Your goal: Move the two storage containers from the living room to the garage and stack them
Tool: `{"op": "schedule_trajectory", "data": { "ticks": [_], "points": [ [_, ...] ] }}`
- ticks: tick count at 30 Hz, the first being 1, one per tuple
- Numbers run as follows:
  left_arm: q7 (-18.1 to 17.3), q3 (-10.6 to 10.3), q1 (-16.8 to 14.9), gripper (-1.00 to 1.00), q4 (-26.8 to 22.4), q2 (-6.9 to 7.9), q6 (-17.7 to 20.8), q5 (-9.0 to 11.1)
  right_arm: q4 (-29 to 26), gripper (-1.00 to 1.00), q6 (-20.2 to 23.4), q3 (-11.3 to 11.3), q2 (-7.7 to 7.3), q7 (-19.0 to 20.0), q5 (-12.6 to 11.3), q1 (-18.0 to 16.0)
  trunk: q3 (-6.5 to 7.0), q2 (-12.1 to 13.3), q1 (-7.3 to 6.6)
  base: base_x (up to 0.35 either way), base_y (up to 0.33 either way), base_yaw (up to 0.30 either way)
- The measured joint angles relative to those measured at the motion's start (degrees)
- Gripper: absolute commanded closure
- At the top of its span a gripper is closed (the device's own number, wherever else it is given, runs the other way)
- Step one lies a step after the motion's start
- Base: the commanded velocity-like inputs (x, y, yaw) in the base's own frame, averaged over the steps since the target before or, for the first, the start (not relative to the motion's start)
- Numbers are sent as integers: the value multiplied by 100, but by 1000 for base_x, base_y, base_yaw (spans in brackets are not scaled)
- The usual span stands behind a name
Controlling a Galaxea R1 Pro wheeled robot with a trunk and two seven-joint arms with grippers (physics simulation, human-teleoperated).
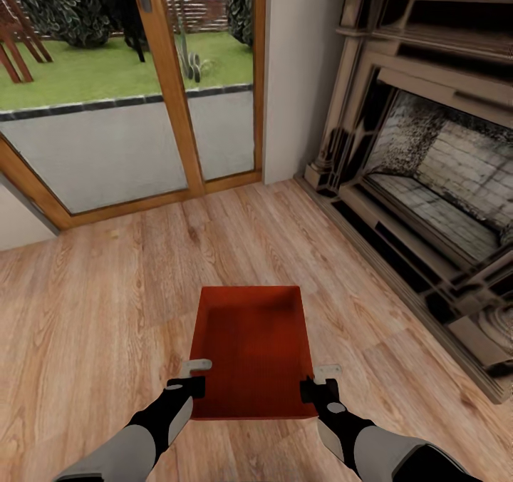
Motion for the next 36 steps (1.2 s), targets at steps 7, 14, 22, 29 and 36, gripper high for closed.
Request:
{"op": "schedule_trajectory", "data": {
  "ticks": [7,14,22,29,36],
  "points": [
    [2,-12,-1,100,0,3,1,12,1,100,0,-3,2,0,0,-1,126,281,-154,0,0,0],
    [1,-17,-1,100,1,5,1,16,2,100,-2,5,3,0,-9,0,251,562,-308,0,0,0],
    [-1,-21,-1,100,1,8,-2,21,3,100,-4,14,5,-2,-18,0,395,882,-483,0,0,0],
    [-1,-22,-1,100,2,8,-2,22,2,100,-4,14,5,-2,-18,0,521,1163,-637,0,0,0],
    [-1,-21,-1,100,1,8,0,21,3,100,-4,12,5,-1,-18,0,646,1444,-791,0,0,0]
  ]
}}
